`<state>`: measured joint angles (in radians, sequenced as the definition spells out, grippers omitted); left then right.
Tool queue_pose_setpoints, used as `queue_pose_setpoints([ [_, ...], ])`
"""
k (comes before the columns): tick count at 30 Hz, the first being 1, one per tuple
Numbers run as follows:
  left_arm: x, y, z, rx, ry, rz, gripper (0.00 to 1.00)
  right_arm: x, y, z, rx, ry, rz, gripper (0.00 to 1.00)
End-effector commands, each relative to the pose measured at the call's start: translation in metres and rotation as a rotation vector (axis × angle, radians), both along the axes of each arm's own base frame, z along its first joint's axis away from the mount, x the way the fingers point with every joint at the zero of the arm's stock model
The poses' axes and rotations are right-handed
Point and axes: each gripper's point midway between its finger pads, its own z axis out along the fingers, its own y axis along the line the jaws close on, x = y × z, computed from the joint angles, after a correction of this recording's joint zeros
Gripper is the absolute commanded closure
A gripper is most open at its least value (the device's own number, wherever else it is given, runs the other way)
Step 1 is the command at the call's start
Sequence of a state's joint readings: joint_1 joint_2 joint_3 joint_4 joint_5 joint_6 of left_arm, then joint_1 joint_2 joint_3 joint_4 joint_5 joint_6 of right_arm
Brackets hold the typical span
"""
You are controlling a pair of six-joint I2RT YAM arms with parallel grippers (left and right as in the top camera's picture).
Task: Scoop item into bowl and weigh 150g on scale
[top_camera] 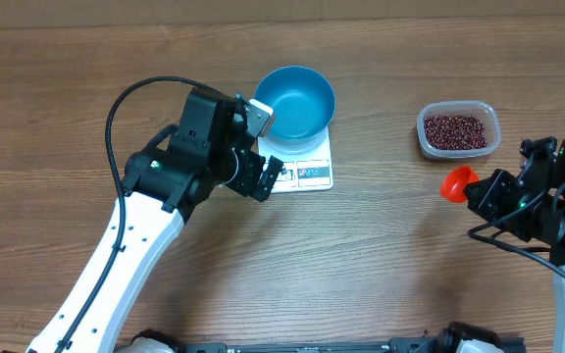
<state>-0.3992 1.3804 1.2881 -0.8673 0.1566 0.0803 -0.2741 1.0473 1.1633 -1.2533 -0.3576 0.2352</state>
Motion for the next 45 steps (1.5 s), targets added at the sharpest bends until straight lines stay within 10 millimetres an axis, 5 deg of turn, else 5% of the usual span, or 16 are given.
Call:
queue_pose_setpoints([
  [1,0.001,0.001,0.001,-0.002,-0.005,0.016,0.0,0.003,-0.003,0.01,-0.021,-0.029,0.001,0.96],
  [40,0.001,0.001,0.001,-0.002,-0.005,0.016,0.01,0.0,-0.003,0.007,-0.017,0.006,-0.002,0.96],
  [45,0.001,0.001,0.001,-0.002,-0.004,0.016,0.01,0.018,-0.01,0.027,-0.037,0.001,0.006,0.96],
])
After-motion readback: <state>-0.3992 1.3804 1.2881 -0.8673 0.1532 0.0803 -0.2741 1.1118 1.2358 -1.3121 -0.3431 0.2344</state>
